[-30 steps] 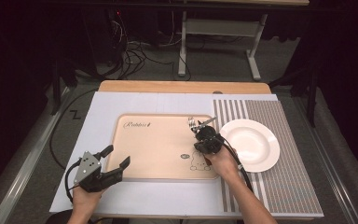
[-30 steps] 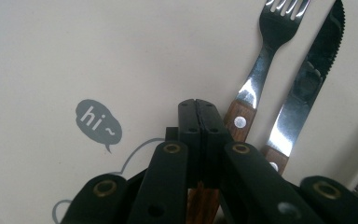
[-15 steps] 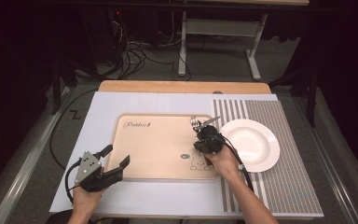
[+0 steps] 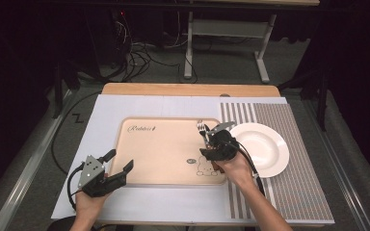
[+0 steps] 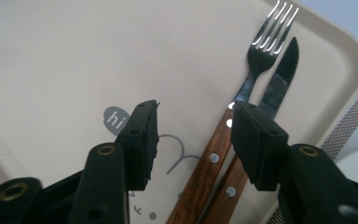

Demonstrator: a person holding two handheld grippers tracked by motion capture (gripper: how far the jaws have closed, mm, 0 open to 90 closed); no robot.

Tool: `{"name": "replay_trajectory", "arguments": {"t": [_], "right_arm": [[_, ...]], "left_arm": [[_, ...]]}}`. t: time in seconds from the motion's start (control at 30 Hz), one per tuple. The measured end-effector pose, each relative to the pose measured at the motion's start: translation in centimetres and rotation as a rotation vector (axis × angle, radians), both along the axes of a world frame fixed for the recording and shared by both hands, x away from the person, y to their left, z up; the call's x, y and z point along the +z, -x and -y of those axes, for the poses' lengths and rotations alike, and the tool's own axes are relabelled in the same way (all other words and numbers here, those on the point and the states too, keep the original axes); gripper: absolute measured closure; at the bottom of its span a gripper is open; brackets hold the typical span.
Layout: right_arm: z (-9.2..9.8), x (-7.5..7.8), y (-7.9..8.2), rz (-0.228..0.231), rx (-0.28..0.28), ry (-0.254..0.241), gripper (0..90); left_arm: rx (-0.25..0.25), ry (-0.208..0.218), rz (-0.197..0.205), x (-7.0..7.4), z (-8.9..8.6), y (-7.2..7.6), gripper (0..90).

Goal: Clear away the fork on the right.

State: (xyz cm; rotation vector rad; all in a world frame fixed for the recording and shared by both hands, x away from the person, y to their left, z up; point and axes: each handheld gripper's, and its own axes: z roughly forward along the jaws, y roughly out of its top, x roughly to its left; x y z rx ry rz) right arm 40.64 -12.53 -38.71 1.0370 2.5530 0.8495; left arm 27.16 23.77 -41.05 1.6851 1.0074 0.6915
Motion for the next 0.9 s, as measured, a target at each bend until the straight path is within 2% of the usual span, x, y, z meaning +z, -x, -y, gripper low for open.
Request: {"name": "replay_trajectory", "arguments": {"t": [0.23,0.27,0.57,0.9], "right_arm": [[1.1,0.2,0.9,0.034,-0.021,-0.02,47.8],[1.3,0.2,0.9,0.05,-0.008,-0.021,47.0],[3.1,0.2,2.1,0.107,-0.022,-0.055,42.1],[5.0,0.3,3.0,0.136,-0.052,-0.089,39.9]], "left_arm": [[-0.002,-0.007,-0.004,-0.1,0.0,0.0,30.5],[-0.003,-0.007,-0.004,-0.1,0.0,0.0,30.7],[-0.005,-0.014,-0.012,-0.2,0.1,-0.1,31.0],[-0.002,-0.013,-0.016,-0.3,0.1,-0.2,31.0]]}}
